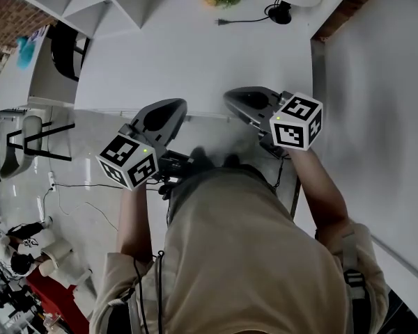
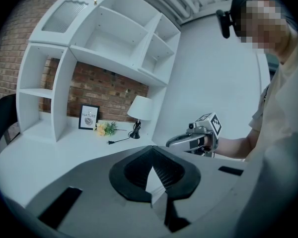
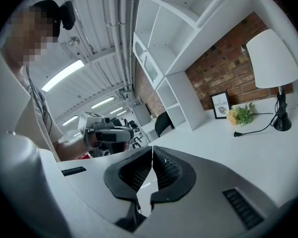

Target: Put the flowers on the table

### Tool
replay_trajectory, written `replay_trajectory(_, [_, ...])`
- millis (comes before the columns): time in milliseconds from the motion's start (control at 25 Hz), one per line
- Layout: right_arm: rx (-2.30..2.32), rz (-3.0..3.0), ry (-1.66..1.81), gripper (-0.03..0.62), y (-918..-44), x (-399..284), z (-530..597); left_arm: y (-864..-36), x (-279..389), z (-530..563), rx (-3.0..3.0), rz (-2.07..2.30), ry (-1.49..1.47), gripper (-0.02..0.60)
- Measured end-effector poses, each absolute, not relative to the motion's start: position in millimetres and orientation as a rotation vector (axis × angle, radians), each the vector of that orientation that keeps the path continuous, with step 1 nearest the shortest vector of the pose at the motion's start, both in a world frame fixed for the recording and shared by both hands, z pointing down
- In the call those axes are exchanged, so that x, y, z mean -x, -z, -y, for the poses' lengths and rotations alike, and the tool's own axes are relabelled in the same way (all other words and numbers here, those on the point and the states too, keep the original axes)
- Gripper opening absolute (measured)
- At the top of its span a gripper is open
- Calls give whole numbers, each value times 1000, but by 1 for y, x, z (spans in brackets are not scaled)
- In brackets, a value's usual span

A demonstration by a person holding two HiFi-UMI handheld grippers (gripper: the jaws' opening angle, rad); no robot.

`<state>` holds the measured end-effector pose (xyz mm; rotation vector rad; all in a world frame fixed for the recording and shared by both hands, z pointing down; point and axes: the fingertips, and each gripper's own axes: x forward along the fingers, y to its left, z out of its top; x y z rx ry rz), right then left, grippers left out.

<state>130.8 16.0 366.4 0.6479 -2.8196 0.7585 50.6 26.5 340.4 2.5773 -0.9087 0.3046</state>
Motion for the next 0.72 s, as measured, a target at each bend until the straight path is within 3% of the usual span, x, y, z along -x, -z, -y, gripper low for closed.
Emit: replay_trajectory(720, [-730, 2742, -743, 23, -363, -82, -32, -349, -4, -36, -2610, 798, -228, 8])
